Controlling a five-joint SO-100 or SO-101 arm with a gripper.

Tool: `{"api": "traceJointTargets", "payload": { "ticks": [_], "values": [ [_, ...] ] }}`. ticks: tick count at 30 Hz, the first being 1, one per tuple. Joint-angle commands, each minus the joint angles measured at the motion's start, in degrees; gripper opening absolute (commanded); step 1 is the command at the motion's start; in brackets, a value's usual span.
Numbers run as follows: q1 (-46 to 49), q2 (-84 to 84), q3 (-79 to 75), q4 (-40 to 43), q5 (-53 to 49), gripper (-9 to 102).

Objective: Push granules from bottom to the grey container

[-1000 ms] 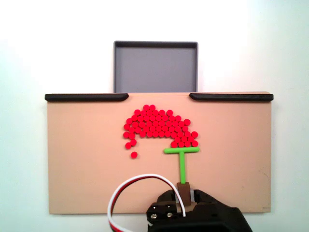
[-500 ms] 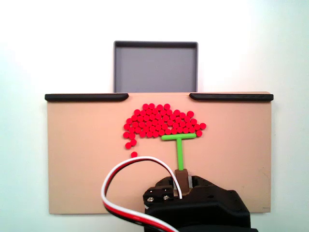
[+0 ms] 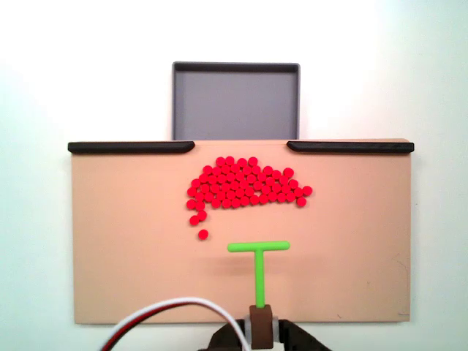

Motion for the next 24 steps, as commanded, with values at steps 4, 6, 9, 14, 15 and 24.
{"api": "traceJointTargets", "payload": {
  "ticks": [4, 6, 9, 14, 15, 24],
  "values": [
    [-3.87, 7.03, -2.81, 0.88, 6.59, 0],
    [-4.83, 8.26, -1.93, 0.88, 7.65, 0],
    [-5.19, 9.67, -0.88, 0.88, 7.73, 0],
    [-4.66, 10.11, 1.14, 0.88, 5.27, 0],
    [-4.48, 10.11, 1.49, 0.88, 4.83, 0],
    [-4.04, 8.53, 1.49, 0.79, 5.89, 0]
  ]
}}
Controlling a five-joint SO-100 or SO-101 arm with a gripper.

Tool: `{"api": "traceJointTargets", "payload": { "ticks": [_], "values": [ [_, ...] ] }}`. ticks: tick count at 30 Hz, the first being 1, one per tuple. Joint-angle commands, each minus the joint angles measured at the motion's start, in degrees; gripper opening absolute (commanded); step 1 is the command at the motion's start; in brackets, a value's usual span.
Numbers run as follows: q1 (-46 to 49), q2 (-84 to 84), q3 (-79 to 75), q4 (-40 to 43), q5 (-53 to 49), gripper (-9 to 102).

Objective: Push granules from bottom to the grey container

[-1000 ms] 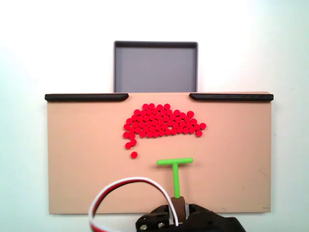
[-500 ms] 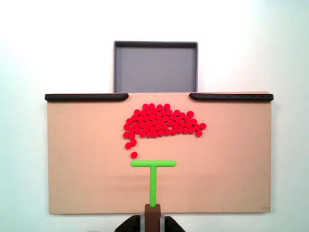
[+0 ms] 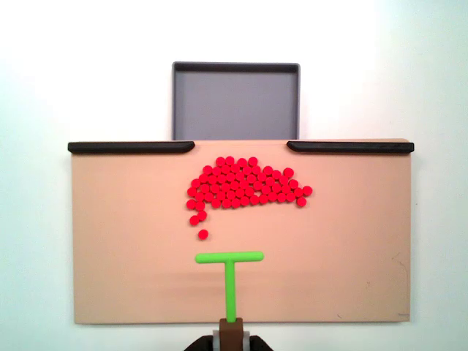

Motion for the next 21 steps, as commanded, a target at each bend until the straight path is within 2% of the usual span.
{"api": "traceJointTargets", "payload": {
  "ticks": [1, 21],
  "values": [
    [0.62, 0.44, -0.44, -0.09, 0.70, 0],
    [2.29, -0.35, -1.05, -0.09, 0.97, 0]
  ]
}}
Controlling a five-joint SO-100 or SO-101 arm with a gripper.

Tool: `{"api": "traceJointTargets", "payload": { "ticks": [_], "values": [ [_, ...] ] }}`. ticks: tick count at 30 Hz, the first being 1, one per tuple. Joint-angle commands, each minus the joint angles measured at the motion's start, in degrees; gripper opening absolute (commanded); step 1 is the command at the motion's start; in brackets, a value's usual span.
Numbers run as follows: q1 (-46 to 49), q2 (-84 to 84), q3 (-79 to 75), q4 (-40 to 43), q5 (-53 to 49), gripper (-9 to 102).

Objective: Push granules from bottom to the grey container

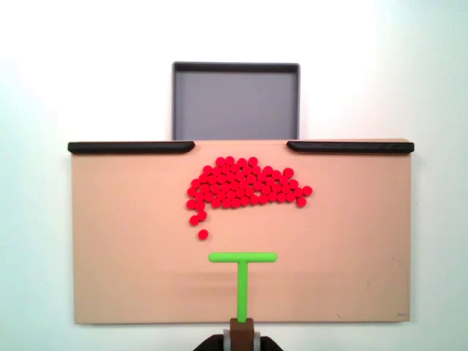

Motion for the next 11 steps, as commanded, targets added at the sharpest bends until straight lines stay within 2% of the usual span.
{"api": "traceJointTargets", "payload": {
  "ticks": [1, 11],
  "values": [
    [0.79, -0.18, -1.05, -0.09, 0.53, 0],
    [1.85, -1.14, -0.79, -0.09, 0.53, 0]
  ]
}}
